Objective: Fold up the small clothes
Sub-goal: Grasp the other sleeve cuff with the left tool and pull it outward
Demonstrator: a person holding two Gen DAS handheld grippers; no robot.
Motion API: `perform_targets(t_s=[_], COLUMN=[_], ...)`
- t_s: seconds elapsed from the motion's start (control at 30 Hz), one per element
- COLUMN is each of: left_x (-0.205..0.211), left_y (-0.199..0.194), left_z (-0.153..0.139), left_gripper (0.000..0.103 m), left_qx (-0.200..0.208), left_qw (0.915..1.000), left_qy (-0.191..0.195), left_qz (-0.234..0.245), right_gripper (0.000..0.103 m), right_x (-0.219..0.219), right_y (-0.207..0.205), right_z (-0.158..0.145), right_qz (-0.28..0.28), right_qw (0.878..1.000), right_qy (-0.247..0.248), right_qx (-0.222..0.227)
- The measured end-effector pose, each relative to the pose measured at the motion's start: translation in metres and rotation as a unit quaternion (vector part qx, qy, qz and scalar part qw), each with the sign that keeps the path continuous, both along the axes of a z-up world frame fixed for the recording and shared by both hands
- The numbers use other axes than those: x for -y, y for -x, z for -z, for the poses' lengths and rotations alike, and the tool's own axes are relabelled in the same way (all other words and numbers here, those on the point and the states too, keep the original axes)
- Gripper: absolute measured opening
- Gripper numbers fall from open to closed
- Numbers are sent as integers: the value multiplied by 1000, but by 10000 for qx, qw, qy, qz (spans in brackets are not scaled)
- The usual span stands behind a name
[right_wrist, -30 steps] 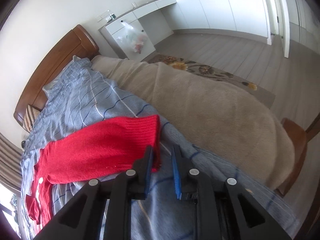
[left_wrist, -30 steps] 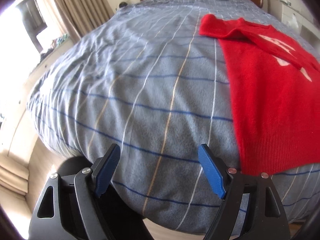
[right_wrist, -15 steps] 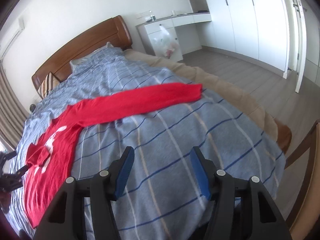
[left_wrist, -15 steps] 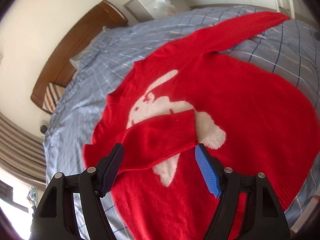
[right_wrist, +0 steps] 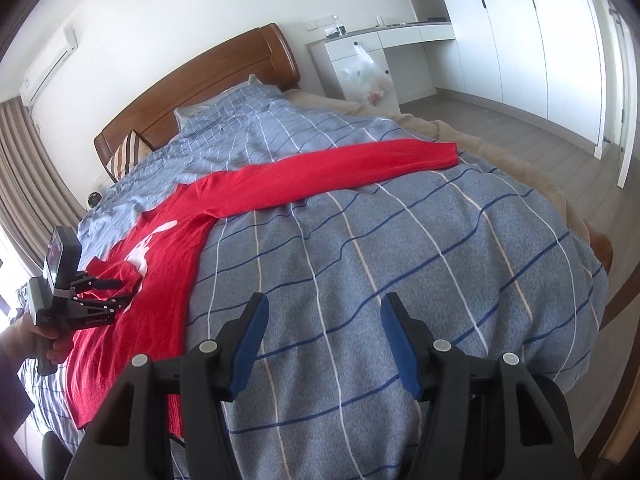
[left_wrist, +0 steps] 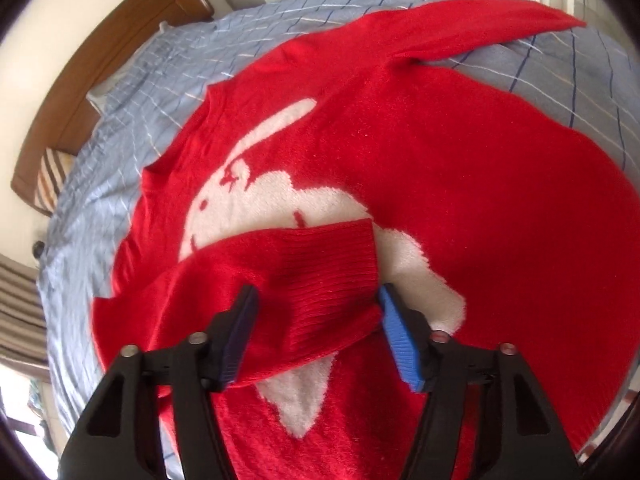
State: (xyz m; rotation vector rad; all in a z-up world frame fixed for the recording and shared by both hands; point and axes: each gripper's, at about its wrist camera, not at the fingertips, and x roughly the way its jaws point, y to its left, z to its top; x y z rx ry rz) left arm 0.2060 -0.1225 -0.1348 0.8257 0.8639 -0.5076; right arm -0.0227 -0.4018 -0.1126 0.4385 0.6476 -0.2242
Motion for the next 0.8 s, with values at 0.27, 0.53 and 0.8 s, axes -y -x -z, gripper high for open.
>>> perform_targets(t_s=[0.27, 0.53, 0.8], left_x=[-9, -21, -147], left_y=[8, -20, -54], left_z=[0, -14, -99], left_gripper=[67, 5, 5], left_qx=[-177, -937, -319], left_qw=[9980, 9929, 9434], left_qy=[-279, 711, 2568], left_qz=[540, -202, -2074], right_gripper=[59, 59, 59], right_x=[-3, -9, -12], right_y=[-4, -3, -1], right_z=[6, 6, 6], right_qz=[-55, -100, -105], right_qw=[9999, 9999, 9999], right_qy=[-110, -16, 44], right_qx=[-43, -3, 27])
